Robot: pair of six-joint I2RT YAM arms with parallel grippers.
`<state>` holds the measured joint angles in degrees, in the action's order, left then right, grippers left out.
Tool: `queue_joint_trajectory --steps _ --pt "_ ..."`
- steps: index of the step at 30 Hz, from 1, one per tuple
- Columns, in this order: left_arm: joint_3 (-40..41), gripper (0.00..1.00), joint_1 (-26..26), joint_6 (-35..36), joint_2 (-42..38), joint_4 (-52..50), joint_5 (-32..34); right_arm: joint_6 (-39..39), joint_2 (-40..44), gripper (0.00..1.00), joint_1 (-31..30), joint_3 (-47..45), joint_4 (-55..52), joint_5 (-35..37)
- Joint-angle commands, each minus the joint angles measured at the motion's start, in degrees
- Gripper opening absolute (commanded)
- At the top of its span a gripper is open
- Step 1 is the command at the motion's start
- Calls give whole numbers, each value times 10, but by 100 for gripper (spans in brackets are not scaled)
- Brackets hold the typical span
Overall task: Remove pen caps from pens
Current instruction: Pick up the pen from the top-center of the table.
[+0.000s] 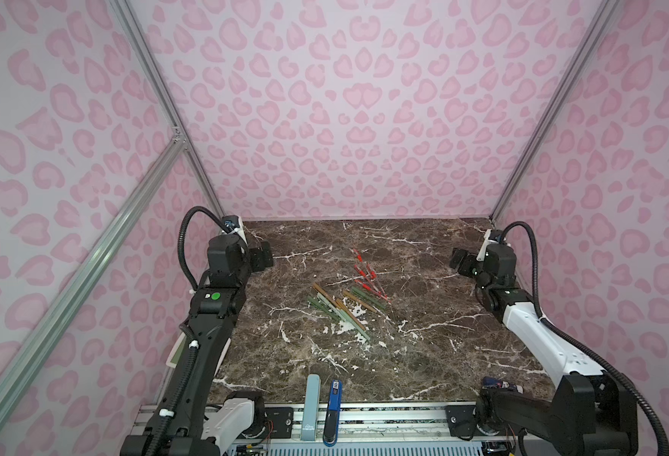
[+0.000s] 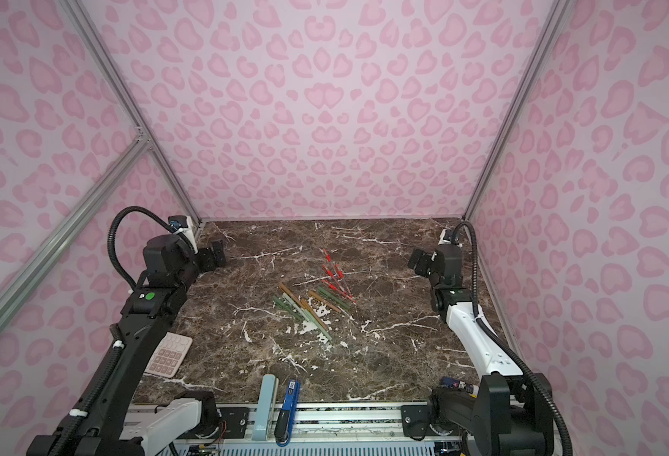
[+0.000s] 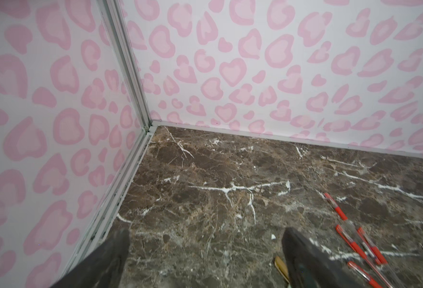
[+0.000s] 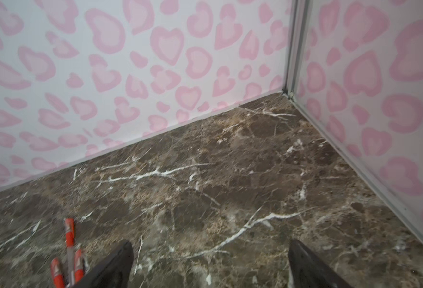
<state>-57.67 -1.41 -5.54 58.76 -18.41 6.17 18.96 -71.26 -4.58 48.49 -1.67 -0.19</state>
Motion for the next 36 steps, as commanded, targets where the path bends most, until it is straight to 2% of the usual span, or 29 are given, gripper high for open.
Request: queue_joint_trajectory --steps 1,4,12,15,19,28,32,36 --pt "42 98 31 11 -24 -56 -82 -32 -35 95 -56 55 -84 2" --pt "67 98 47 16 -36 -51 -116 -66 -103 92 -127 130 -135 59" --pt "107 98 49 10 -30 -4 -138 -113 -343 86 -242 389 -262 72" --pt "122 98 49 14 -36 9 -137 -129 -426 80 -270 482 -312 78" --pt "131 98 49 14 -45 18 -141 -139 -545 67 -280 637 -407 55" --pt "143 98 49 6 -50 31 -149 -133 -769 53 -279 967 -577 16" --pt "136 98 48 4 -41 22 -155 -129 -819 47 -278 1025 -591 10" --pt "137 98 48 0 -39 31 -152 -137 -824 44 -275 1008 -568 1"
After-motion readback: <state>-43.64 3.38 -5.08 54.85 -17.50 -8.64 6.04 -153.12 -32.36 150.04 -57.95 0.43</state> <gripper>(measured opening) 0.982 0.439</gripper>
